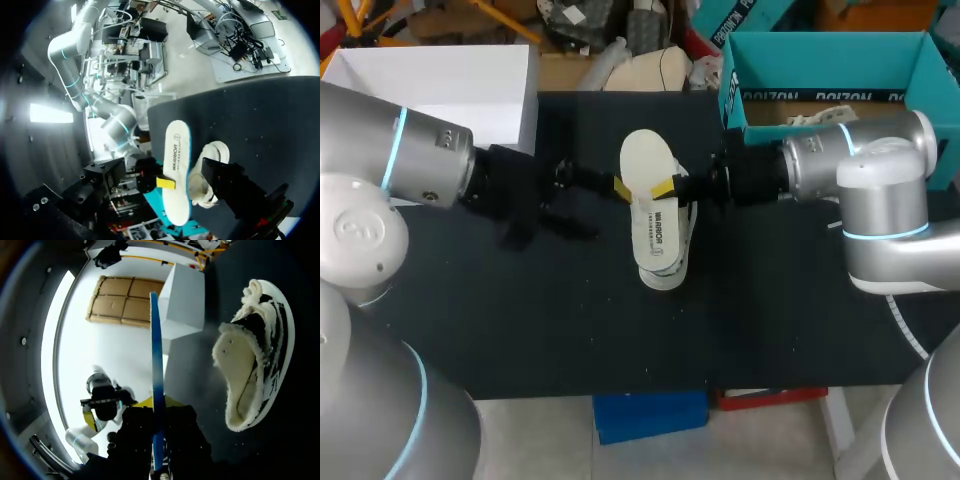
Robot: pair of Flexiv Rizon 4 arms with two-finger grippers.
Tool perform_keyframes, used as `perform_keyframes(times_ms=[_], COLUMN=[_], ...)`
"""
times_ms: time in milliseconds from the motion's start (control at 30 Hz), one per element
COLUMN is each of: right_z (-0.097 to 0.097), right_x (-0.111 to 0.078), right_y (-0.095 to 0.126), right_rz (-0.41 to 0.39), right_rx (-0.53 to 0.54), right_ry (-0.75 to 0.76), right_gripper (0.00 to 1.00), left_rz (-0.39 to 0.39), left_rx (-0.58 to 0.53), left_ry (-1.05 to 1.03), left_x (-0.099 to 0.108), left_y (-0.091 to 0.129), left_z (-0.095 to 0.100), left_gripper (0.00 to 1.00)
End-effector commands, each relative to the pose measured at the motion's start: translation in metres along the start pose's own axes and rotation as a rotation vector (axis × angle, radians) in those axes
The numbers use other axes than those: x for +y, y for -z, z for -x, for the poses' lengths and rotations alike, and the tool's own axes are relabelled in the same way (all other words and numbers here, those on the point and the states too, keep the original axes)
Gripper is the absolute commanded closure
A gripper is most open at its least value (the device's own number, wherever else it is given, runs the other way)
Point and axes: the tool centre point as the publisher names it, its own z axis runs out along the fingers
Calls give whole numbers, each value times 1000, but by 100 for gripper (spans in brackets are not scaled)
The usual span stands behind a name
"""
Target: Take the shoe out of the shoebox, open the shoe tongue, remove and reinsert the insole, then place the shoe into the shoebox
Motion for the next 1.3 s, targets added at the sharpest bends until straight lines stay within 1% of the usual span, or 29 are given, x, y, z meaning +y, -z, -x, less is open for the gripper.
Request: perform_keyframes(times_ms=[33, 100, 167, 333, 467, 667, 933, 1000, 1033, 1067, 1100, 1133, 1167, 1233, 1300], right_z=[0, 0, 0, 0, 0, 0, 0, 0, 0, 0, 0, 0, 0, 0, 0], right_x=[0, 0, 0, 0, 0, 0, 0, 0, 0, 0, 0, 0, 0, 0, 0], right_y=[-1, -1, -1, -1, -1, -1, -1, -1, -1, -1, -1, -1, -1, -1, -1], right_rz=[0, 0, 0, 0, 0, 0, 0, 0, 0, 0, 0, 0, 0, 0, 0], right_rx=[-3, -3, -3, -3, -3, -3, -3, -3, -3, -3, -3, -3, -3, -3, -3], right_ry=[-1, -1, -1, -1, -1, -1, -1, -1, -1, -1, -1, -1, -1, -1, -1], right_gripper=[100, 100, 100, 100, 100, 100, 100, 100, 100, 100, 100, 100, 100, 100, 100], left_rz=[78, 101, 119, 141, 142, 128, 125, 124, 119, 119, 118, 114, 109, 100, 92], left_rx=[-211, -280, -334, -443, -469, -484, -483, -482, -486, -486, -486, -489, -488, -487, -486], left_ry=[2, 19, 49, 68, 72, 51, 20, 11, 6, 5, 4, -1, -9, -21, -37], left_x=[-11, -16, -16, -11, -7, 0, 18, 22, 23, 24, 26, 27, 28, 29, 30], left_y=[1, 0, 2, 9, 9, -1, -19, -25, -28, -32, -35, -38, -41, -47, -52], left_z=[-10, -18, -23, -27, -34, -50, -58, -59, -59, -59, -58, -57, -56, -54, -52], left_gripper=[0, 0, 0, 0, 0, 0, 0, 2, 5, 15, 21, 22, 25, 51, 58])
